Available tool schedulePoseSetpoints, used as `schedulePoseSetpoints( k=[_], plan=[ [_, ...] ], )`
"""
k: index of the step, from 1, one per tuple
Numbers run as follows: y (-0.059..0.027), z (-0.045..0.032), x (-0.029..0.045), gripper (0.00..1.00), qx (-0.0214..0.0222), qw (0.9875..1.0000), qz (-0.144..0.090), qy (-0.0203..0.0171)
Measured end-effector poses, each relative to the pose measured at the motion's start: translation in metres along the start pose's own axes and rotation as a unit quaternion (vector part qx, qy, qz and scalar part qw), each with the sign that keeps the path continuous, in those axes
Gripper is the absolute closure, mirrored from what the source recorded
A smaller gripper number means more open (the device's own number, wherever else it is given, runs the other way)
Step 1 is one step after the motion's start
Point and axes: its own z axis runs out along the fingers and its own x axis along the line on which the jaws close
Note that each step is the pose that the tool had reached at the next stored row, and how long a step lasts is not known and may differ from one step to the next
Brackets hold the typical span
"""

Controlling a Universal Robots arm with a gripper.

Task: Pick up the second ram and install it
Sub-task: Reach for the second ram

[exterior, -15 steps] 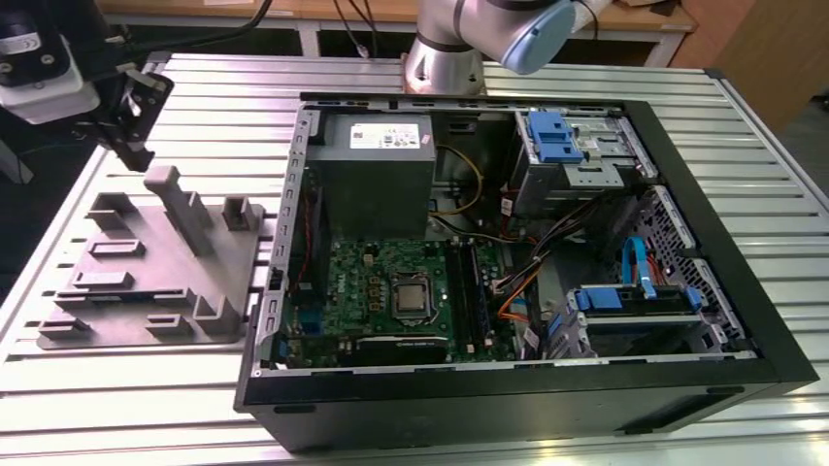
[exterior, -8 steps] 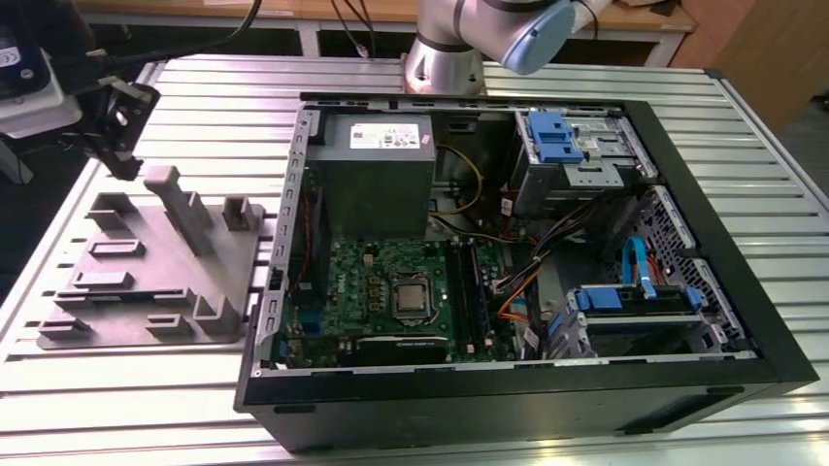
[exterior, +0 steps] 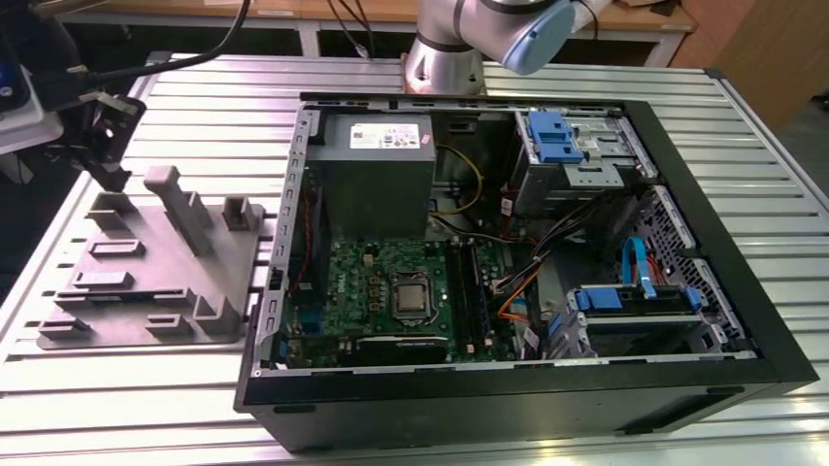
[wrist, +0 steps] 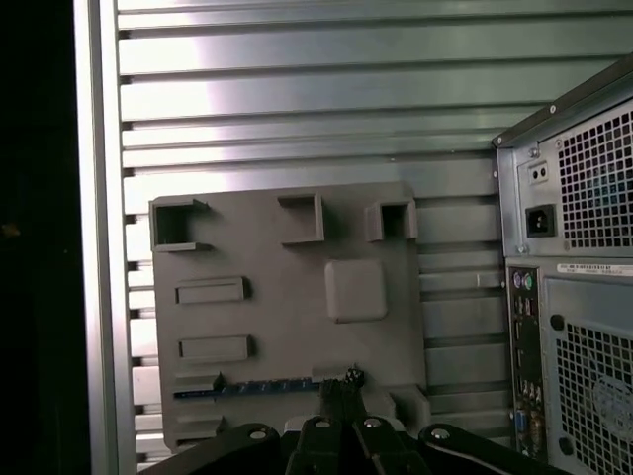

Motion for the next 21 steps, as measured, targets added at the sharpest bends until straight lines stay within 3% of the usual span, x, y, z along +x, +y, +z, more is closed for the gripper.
schedulePoseSetpoints(
  k=[9,21],
  plan=[
    [-0.0081,0.0103,0.0113,0.90,0.0000,1.0000,0.000,0.0001],
    [-0.0169,0.0306,0.0269,0.90,0.0001,1.0000,0.000,0.0003]
  ],
)
